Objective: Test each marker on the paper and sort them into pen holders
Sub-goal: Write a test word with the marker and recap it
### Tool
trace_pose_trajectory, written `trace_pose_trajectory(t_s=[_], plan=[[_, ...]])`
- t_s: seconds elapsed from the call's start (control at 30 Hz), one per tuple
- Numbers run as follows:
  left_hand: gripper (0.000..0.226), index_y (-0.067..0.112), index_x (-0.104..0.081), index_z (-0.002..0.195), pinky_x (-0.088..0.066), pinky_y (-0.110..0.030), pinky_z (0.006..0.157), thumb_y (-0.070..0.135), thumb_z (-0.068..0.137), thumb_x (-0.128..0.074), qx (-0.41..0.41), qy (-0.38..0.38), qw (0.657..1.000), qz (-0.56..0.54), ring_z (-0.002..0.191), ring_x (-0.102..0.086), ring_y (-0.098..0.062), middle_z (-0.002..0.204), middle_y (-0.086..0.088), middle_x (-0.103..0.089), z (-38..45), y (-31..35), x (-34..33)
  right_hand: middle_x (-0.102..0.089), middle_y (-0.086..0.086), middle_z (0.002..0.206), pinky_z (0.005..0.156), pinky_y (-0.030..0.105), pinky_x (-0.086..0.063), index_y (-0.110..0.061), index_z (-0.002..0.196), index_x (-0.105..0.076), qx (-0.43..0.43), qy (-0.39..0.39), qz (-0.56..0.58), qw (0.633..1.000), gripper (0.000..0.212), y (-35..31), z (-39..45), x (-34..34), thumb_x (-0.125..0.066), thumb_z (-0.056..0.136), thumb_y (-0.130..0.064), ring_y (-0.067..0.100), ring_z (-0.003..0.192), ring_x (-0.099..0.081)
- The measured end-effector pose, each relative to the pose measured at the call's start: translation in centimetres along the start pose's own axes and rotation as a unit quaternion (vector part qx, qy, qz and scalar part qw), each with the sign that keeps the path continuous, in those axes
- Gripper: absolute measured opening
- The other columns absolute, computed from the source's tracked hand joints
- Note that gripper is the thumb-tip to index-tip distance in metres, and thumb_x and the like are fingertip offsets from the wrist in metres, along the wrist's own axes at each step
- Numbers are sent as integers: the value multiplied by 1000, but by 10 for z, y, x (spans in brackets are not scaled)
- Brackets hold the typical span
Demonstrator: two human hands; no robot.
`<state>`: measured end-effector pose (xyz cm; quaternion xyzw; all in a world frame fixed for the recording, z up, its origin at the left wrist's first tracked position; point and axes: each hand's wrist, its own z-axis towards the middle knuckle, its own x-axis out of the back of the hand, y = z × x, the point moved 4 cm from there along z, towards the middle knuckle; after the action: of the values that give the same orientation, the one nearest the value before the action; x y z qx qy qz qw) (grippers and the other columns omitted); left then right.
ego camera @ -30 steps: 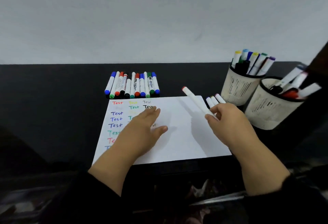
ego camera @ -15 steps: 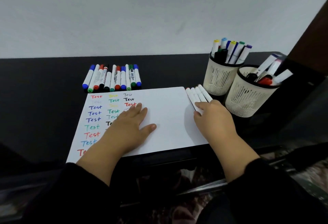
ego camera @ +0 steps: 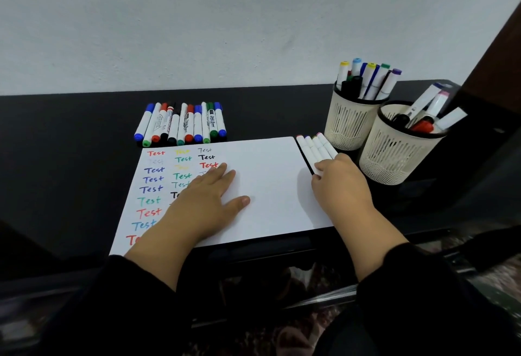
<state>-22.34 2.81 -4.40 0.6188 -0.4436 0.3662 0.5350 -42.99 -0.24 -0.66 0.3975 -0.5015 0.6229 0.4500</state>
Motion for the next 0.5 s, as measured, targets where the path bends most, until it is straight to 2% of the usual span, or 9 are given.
trace_pose_trajectory(t_s=[0.1,0.23,0.3,0.43,0.5], plan=[[70,32,-9,150,-3,-30,115,60,91,-36,3,6,1000,-14,144,1,-7,156,17,3,-1,-1,0,-32,1,150,92,33,-42,-17,142,-42,-32,0,23,999,49,2,0,-2,-46,95,-8,16,129,-40],[70,33,-9,150,-4,-31,115,60,91,-35,6,5,1000,-15,143,1,-7,156,18,3,-2,-2,-1,-38,7,143,88,38,-46,-11,131,-54,-51,-4,22,998,38,6,4,-9,-48,94,-12,23,118,-48],[70,33,-7,150,-4,-30,115,61,91,-34,5,1,1000,-9,143,1,-7,156,18,4,-1,-2,-1,-44,11,134,87,39,-46,-8,122,-61,-58,8,31,998,31,7,5,-10,-49,94,-16,27,112,-52],[70,33,-7,150,-4,-30,115,60,91,-35,13,-4,1000,-14,144,0,-7,156,18,4,-4,-4,2,-44,11,138,97,31,-38,-5,122,-61,-15,29,60,998,32,-5,6,-10,-48,95,-17,22,128,-44],[70,32,-7,150,-5,-30,115,58,92,-36,17,-5,1000,-11,144,-1,-7,156,17,3,-5,-6,6,-45,9,134,90,30,-39,-9,123,-60,-11,28,72,997,32,-15,7,-9,-48,96,-21,23,121,-47]])
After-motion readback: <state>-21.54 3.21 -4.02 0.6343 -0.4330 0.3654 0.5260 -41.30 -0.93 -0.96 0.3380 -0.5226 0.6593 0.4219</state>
